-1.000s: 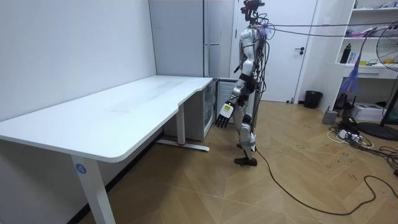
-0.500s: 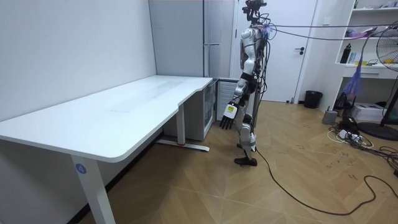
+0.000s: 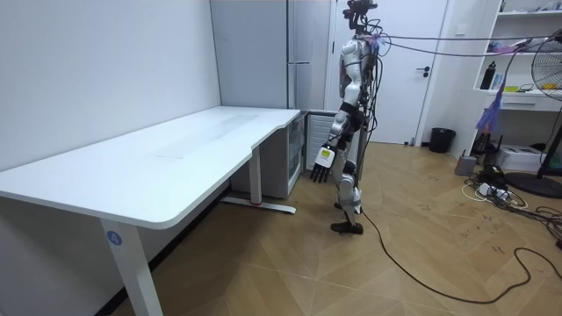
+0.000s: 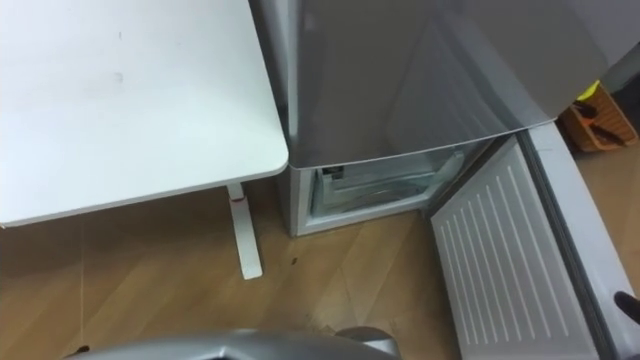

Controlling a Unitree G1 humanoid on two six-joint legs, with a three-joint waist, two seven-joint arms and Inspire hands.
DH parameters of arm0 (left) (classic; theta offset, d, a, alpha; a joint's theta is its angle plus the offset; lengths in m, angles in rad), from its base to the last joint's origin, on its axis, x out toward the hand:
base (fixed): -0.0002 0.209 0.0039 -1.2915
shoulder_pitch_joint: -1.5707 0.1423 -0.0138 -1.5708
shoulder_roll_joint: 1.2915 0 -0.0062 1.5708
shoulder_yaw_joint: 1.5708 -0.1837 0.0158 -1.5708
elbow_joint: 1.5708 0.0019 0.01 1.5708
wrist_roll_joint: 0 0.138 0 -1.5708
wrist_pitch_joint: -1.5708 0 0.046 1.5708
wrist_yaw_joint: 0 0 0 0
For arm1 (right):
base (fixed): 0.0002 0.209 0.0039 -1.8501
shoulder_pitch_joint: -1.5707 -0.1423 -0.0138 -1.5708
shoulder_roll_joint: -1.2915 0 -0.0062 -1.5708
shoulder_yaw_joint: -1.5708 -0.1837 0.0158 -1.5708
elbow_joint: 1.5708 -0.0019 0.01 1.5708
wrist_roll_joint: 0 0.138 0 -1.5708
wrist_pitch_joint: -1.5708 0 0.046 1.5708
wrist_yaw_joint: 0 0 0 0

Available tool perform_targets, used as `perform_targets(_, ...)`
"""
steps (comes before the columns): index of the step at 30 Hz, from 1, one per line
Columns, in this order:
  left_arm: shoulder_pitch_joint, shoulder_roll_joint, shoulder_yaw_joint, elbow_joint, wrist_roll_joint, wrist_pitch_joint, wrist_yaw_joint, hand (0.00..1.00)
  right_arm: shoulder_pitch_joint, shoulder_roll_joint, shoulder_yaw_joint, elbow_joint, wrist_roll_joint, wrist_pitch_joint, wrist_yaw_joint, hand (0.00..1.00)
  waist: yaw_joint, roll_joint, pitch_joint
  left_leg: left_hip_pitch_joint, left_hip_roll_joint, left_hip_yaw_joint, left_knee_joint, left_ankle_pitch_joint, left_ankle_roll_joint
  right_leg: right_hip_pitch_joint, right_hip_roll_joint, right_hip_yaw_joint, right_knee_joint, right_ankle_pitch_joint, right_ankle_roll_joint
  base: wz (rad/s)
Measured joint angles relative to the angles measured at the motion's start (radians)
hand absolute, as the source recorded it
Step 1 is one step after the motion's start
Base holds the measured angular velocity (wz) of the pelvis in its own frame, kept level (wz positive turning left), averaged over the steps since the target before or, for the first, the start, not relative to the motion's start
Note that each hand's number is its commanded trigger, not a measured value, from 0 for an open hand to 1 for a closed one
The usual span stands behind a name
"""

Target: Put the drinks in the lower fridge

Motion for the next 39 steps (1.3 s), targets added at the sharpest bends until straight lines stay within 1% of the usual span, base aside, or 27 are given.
perform_targets(3, -0.007, 0.0, -0.001, -0.001, 0.0, 0.0, 0.0, 0.0, 0.0, 0.0, 0.0, 0.012, 0.0, -0.009, 0.001, 0.0, 0.001, 0.0, 0.0019, 0.0, 0.0, -0.003, 0.001, 0.0, 0.0, 0.005, 0.0, -0.003, -0.001, 0.0, 0.0, 0.06)
perform_targets(7, -0.027, 0.0, -0.009, -0.001, 0.0, 0.0, 0.0, 0.0, 0.001, 0.0, 0.001, 0.011, 0.006, -0.02, 0.002, 0.0, 0.003, 0.007, 0.0086, -0.003, 0.001, -0.001, -0.001, -0.001, -0.001, 0.003, 0.001, -0.003, 0.0, 0.0, 0.0, 0.0)
perform_targets(9, -0.032, 0.0, -0.009, 0.0, 0.0, 0.0, 0.0, 0.0, 0.002, 0.0, 0.002, 0.011, 0.006, -0.023, 0.007, 0.0, 0.006, 0.008, 0.0099, -0.004, 0.001, -0.001, -0.002, -0.001, -0.001, 0.001, 0.001, -0.002, 0.0, 0.001, -0.001, 0.0)
perform_targets(10, -0.035, 0.0, -0.009, 0.0, 0.0, -0.001, 0.0, 0.0, 0.002, 0.0, 0.003, 0.011, 0.005, -0.024, 0.01, 0.0, 0.006, 0.013, 0.0082, -0.004, 0.002, 0.0, -0.003, -0.001, -0.001, 0.0, 0.002, -0.001, 0.0, 0.001, -0.001, 0.0)
perform_targets(11, -0.035, 0.0, -0.01, 0.0, 0.0, -0.002, 0.0, 0.0, 0.002, 0.0, 0.006, 0.011, 0.005, -0.025, 0.011, 0.0, 0.007, 0.012, 0.0091, -0.004, 0.002, 0.001, -0.003, -0.001, -0.001, -0.001, 0.002, 0.0, 0.0, 0.001, -0.001, -0.04)
perform_targets(12, -0.035, 0.0, -0.01, 0.001, 0.0, -0.006, 0.0, 0.0, 0.003, 0.0, 0.026, 0.012, 0.01, -0.029, 0.013, 0.0, 0.008, 0.018, 0.0083, -0.005, 0.001, 0.002, -0.004, -0.001, -0.001, -0.003, 0.002, 0.001, 0.001, 0.001, -0.002, -0.07)
perform_targets(14, -0.034, 0.0, -0.01, 0.001, -0.001, -0.011, 0.001, 0.0, 0.006, 0.002, 0.052, 0.013, 0.031, -0.032, 0.022, 0.0, 0.011, 0.02, 0.0096, -0.004, 0.001, 0.005, -0.008, 0.0, -0.001, -0.008, 0.003, 0.004, 0.001, 0.001, -0.002, -0.07)
perform_targets(15, -0.035, 0.0, -0.01, 0.003, -0.001, -0.014, 0.001, 0.0, 0.009, 0.003, 0.07, 0.013, 0.052, -0.038, 0.029, 0.0, 0.011, 0.019, 0.0106, -0.004, 0.001, 0.006, -0.009, 0.0, -0.001, -0.009, 0.003, 0.004, 0.001, 0.001, -0.002, -0.04)
perform_targets(16, -0.038, 0.0, -0.011, 0.008, -0.001, -0.015, 0.001, 0.0, 0.01, 0.003, 0.08, 0.013, 0.075, -0.039, 0.039, 0.0, 0.011, 0.022, 0.0098, -0.003, 0.001, 0.007, -0.007, 0.001, -0.002, -0.01, 0.003, 0.004, 0.001, 0.001, -0.002, -0.04)
perform_targets(19, -0.045, 0.0, -0.03, 0.012, -0.001, -0.016, 0.001, 0.0, 0.011, 0.015, 0.083, 0.013, 0.134, -0.043, 0.079, 0.0, 0.01, 0.02, 0.0099, -0.003, 0.002, 0.006, -0.003, 0.001, -0.002, -0.01, 0.003, 0.005, 0.001, 0.001, -0.002, -0.03)
perform_targets(21, -0.048, 0.0, -0.047, 0.012, 0.0, -0.016, 0.001, 0.0, 0.012, 0.025, 0.113, 0.009, 0.175, -0.049, 0.112, 0.0, 0.011, 0.019, 0.0092, -0.003, 0.002, 0.007, -0.003, 0.001, -0.002, -0.012, 0.004, 0.006, 0.0, 0.001, -0.002, -0.05)
perform_targets(23, -0.051, -0.001, -0.062, 0.012, 0.0, -0.016, 0.0, 0.0, 0.029, 0.051, 0.139, -0.031, 0.224, -0.05, 0.122, 0.0, 0.018, 0.018, 0.0089, -0.002, 0.004, 0.013, -0.009, 0.0, -0.002, -0.014, 0.006, 0.012, 0.001, 0.002, -0.004, -0.15)
perform_targets(24, -0.052, -0.003, -0.067, 0.012, -0.001, -0.016, 0.001, 0.0, 0.045, 0.073, 0.152, -0.068, 0.255, -0.054, 0.124, 0.0, 0.039, 0.019, 0.0087, -0.002, 0.008, 0.029, -0.012, -0.001, -0.004, -0.023, 0.011, 0.026, 0.001, 0.005, -0.007, -0.35)
perform_targets(25, -0.052, -0.006, -0.071, 0.013, -0.001, -0.015, 0.002, 0.0, 0.056, 0.097, 0.177, -0.101, 0.288, -0.06, 0.128, 0.0, 0.049, 0.019, 0.0093, -0.003, 0.012, 0.037, -0.012, -0.001, -0.005, -0.029, 0.015, 0.026, 0.0, 0.012, -0.009, -0.35)
perform_targets(26, -0.052, -0.007, -0.079, 0.012, -0.003, -0.015, 0.004, 0.0, 0.068, 0.107, 0.193, -0.12, 0.303, -0.064, 0.133, 0.0, 0.052, 0.019, 0.0092, -0.002, 0.014, 0.041, -0.011, -0.001, -0.005, -0.03, 0.016, 0.026, 0.0, 0.013, -0.01, -0.18)
perform_targets(28, -0.052, -0.015, -0.128, 0.014, -0.022, -0.015, 0.022, 0.0, 0.115, 0.166, 0.248, -0.195, 0.374, -0.1, 0.165, 0.0, 0.057, 0.021, 0.0085, 0.001, 0.016, 0.043, -0.014, -0.002, -0.007, -0.027, 0.018, 0.026, -0.001, 0.013, -0.011, -0.05)
perform_targets(29, -0.053, -0.02, -0.139, 0.018, -0.033, -0.016, 0.028, 0.0, 0.127, 0.181, 0.267, -0.212, 0.405, -0.114, 0.171, 0.0, 0.06, 0.021, 0.0087, 0.001, 0.016, 0.044, -0.015, -0.002, -0.007, -0.028, 0.019, 0.027, -0.002, 0.014, -0.012, -0.04)
perform_targets(30, -0.071, -0.031, -0.149, 0.029, -0.049, -0.016, 0.035, 0.0, 0.145, 0.207, 0.299, -0.244, 0.456, -0.133, 0.197, 0.0, 0.061, 0.022, 0.0088, -0.001, 0.018, 0.044, -0.016, -0.002, -0.008, -0.029, 0.021, 0.029, -0.003, 0.017, -0.012, -0.04)
perform_targets(31, -0.084, -0.038, -0.173, 0.051, -0.051, -0.016, 0.045, 0.0, 0.156, 0.226, 0.336, -0.259, 0.505, -0.135, 0.229, 0.0, 0.062, 0.023, 0.0085, -0.001, 0.019, 0.047, -0.016, -0.002, -0.008, -0.029, 0.022, 0.029, -0.003, 0.02, -0.013, -0.04)
perform_targets(32, -0.086, -0.04, -0.186, 0.059, -0.052, -0.016, 0.048, 0.0, 0.158, 0.239, 0.354, -0.261, 0.527, -0.135, 0.241, 0.0, 0.062, 0.024, 0.0081, -0.001, 0.02, 0.049, -0.016, -0.002, -0.008, -0.029, 0.022, 0.029, -0.003, 0.02, -0.013, -0.05)
perform_targets(34, -0.093, -0.049, -0.214, 0.067, -0.052, -0.018, 0.067, 0.0, 0.164, 0.29, 0.431, -0.283, 0.65, -0.133, 0.281, 0.0, 0.069, 0.04, 0.0061, -0.001, 0.021, 0.055, -0.014, -0.003, -0.009, -0.033, 0.023, 0.028, -0.001, 0.022, -0.014, -0.09)
perform_targets(35, -0.092, -0.053, -0.219, 0.067, -0.052, -0.018, 0.07, 0.0, 0.166, 0.301, 0.454, -0.29, 0.676, -0.125, 0.286, 0.0, 0.072, 0.048, 0.004, -0.002, 0.021, 0.056, -0.014, -0.003, -0.009, -0.036, 0.023, 0.028, -0.001, 0.023, -0.014, -0.15)
perform_targets(36, -0.092, -0.065, -0.225, 0.067, -0.053, -0.018, 0.073, 0.0, 0.167, 0.326, 0.491, -0.3, 0.717, -0.107, 0.3, 0.0, 0.08, 0.067, 0.0031, -0.003, 0.021, 0.059, -0.016, -0.003, -0.009, -0.041, 0.023, 0.027, 0.0, 0.024, -0.014, -0.12)
perform_targets(37, -0.09, -0.077, -0.228, 0.065, -0.056, -0.018, 0.074, 0.0, 0.167, 0.348, 0.524, -0.304, 0.74, -0.102, 0.313, 0.0, 0.085, 0.081, 0.0023, -0.003, 0.02, 0.06, -0.016, -0.003, -0.009, -0.042, 0.022, 0.026, 0.0, 0.024, -0.014, -0.09)
perform_targets(38, -0.087, -0.083, -0.231, 0.064, -0.059, -0.017, 0.074, 0.0, 0.166, 0.355, 0.532, -0.308, 0.747, -0.102, 0.319, 0.0, 0.087, 0.089, 0.0003, -0.003, 0.019, 0.06, -0.016, -0.003, -0.009, -0.042, 0.022, 0.024, 0.0, 0.024, -0.014, 0.0)
perform_targets(39, -0.082, -0.093, -0.236, 0.062, -0.06, -0.017, 0.074, 0.0, 0.167, 0.354, 0.57, -0.318, 0.765, -0.089, 0.335, 0.0, 0.092, 0.103, -0.0002, -0.001, 0.018, 0.06, -0.015, -0.002, -0.008, -0.043, 0.021, 0.02, 0.0, 0.024, -0.014, 0.0)
